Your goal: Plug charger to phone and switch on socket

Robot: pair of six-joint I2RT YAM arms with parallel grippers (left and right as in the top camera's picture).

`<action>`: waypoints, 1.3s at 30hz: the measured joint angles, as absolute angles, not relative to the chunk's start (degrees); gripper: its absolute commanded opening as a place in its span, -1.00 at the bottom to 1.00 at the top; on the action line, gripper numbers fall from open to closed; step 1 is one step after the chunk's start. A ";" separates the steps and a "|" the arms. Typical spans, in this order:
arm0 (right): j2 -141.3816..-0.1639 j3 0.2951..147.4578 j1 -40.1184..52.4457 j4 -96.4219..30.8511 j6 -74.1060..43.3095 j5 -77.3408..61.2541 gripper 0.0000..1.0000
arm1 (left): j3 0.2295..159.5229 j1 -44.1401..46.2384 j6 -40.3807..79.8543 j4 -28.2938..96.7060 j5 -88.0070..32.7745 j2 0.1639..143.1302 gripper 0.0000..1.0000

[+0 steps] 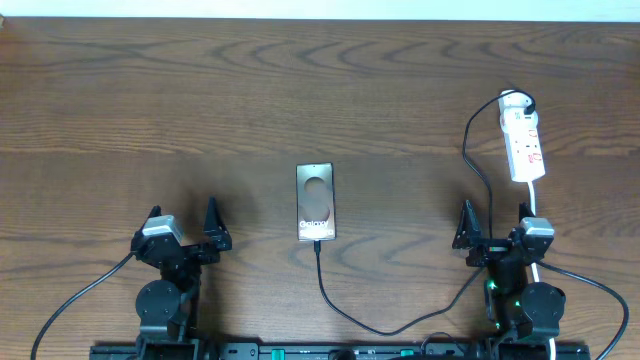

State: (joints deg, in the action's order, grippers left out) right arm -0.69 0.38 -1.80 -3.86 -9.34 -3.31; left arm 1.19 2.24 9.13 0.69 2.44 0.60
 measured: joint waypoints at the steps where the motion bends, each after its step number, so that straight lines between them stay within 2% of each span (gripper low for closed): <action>1: -0.69 0.38 -1.80 -3.84 -9.34 -3.29 0.99 | 1.19 2.24 9.13 0.67 2.42 0.60 0.98; 39: -0.69 0.38 -1.80 -3.86 -9.34 -3.18 0.99 | 1.39 2.24 3.31 2.17 -2.90 0.58 0.98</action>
State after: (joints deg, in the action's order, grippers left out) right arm -0.69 0.38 -1.80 -3.86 -9.34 -3.18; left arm 1.39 2.24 3.31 2.17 -2.90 0.58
